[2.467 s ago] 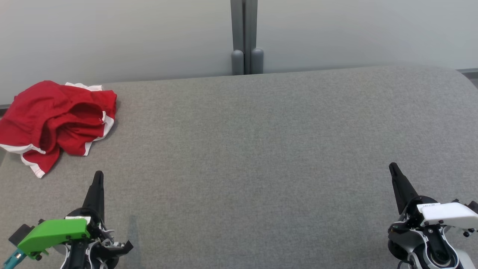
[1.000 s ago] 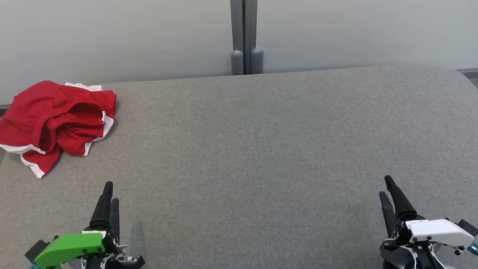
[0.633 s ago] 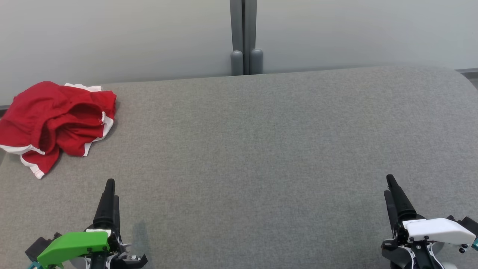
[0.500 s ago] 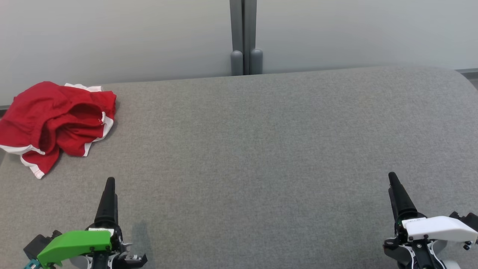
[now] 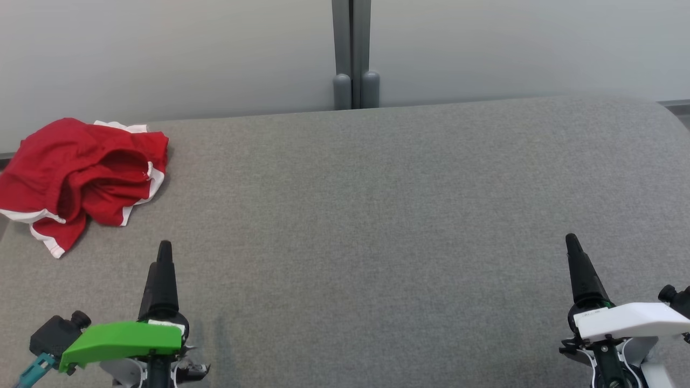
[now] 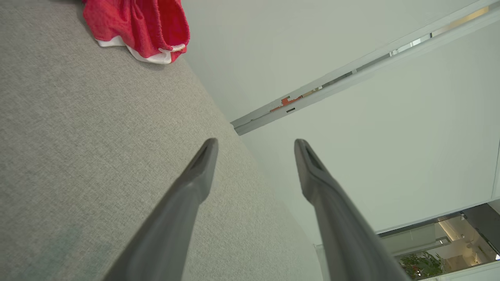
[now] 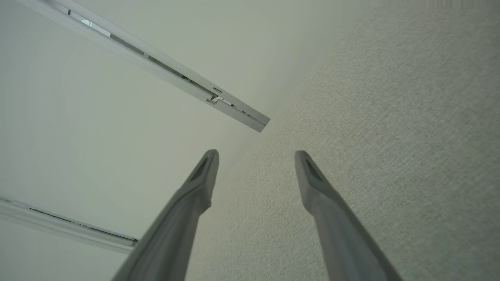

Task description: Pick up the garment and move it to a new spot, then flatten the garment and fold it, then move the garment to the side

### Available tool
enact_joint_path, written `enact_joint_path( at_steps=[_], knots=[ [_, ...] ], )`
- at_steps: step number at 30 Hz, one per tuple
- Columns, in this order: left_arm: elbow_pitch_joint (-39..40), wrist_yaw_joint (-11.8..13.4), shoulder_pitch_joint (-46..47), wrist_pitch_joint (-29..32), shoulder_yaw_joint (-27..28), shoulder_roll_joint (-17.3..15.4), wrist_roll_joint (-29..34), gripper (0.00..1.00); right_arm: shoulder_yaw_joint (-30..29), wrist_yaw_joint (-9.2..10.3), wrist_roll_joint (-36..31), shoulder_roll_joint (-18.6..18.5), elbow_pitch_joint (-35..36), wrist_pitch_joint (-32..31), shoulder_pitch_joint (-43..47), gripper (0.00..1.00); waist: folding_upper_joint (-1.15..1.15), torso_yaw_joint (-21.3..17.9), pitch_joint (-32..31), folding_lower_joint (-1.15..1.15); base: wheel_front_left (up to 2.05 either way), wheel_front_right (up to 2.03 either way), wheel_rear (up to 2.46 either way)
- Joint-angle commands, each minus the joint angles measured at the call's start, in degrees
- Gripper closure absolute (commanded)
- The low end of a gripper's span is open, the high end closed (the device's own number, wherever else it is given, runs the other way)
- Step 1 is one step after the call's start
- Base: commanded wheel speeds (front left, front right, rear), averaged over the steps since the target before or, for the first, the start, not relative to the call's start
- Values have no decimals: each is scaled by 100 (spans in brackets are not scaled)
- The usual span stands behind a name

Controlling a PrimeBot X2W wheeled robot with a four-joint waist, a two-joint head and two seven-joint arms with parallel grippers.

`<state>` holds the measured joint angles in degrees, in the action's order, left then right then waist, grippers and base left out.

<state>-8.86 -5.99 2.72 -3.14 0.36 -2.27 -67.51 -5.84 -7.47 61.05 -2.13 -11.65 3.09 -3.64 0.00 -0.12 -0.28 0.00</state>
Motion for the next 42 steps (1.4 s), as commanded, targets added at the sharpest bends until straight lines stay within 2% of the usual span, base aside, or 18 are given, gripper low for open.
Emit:
enact_joint_path(
  at_steps=[1, 19, 42],
  knots=[
    [131, 28, 37, -66, -35, -40, 300, 0, -20, -1, -269, -42, 145, 66, -2, 0, 0, 1, 1, 0, 0, 0, 0],
    [32, 87, -134, -381, -290, -51, 2142, 0, 356, -2, -2407, -55, 410, 385, 130, 0, 0, 7, 16, 0, 0, 0, 0],
    [-278, 61, -264, -722, -431, -64, 3368, 0, 455, -3, -3980, -69, 245, 726, 208, 0, 0, 18, 46, 0, 0, 0, 0]
  ],
)
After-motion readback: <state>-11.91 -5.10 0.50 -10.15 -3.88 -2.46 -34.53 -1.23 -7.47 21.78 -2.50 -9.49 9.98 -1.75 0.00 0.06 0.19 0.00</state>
